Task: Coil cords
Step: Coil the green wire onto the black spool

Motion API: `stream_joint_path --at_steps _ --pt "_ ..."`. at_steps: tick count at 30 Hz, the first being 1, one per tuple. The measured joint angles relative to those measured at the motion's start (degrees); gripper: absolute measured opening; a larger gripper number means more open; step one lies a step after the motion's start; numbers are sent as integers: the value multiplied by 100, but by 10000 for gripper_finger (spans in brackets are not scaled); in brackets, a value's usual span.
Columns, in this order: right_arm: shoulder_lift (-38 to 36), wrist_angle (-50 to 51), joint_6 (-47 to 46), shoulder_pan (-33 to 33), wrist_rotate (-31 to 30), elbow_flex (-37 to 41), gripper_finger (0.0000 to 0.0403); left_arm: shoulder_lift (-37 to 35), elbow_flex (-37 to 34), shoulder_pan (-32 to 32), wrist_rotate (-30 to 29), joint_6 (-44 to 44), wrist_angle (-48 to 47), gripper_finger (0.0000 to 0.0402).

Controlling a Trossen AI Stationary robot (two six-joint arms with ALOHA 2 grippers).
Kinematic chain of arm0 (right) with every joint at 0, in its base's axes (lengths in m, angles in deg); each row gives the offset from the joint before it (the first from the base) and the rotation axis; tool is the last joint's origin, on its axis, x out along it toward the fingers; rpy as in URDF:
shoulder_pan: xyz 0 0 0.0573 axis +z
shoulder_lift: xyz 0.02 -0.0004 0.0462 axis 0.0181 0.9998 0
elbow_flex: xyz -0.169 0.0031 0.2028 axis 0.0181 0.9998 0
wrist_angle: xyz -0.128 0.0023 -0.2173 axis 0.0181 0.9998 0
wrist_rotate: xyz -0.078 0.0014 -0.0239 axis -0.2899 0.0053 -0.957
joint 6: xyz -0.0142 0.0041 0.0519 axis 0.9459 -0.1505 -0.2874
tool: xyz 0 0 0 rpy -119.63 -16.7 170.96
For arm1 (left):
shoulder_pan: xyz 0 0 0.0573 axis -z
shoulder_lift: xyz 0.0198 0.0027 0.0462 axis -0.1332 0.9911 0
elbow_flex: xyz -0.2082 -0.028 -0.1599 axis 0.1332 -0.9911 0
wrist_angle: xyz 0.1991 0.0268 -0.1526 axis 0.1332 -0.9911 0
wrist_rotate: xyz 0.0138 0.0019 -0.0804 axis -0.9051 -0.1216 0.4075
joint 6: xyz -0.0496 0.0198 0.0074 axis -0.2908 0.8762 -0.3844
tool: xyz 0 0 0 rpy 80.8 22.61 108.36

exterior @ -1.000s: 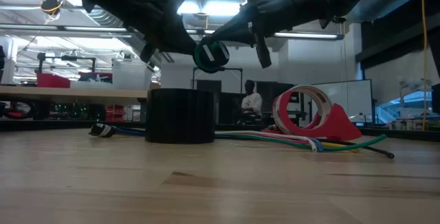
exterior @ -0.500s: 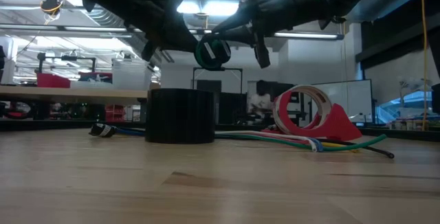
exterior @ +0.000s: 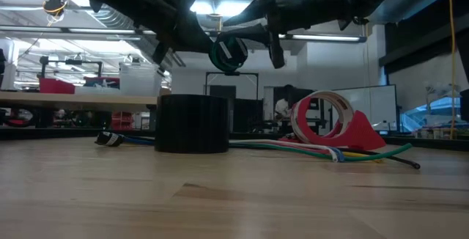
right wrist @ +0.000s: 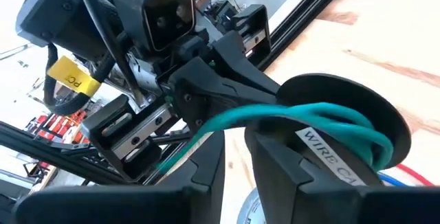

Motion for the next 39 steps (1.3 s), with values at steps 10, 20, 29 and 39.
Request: stream_joint_path --at_steps 10,20,29,39 --pt "0 -8 2 -2 -8 0 76 7 0 -1 0 20 -4 0" --pt "0 23 2 -4 -11 0 76 9 0 0 2 20 0 0" --pt "-1 281 -134 -6 849 2 76 -114 -1 -132 -115 337 -79 0" --pt "-342 2183 283 -4 654 7 76 -482 -2 -437 -127 586 -240 0"
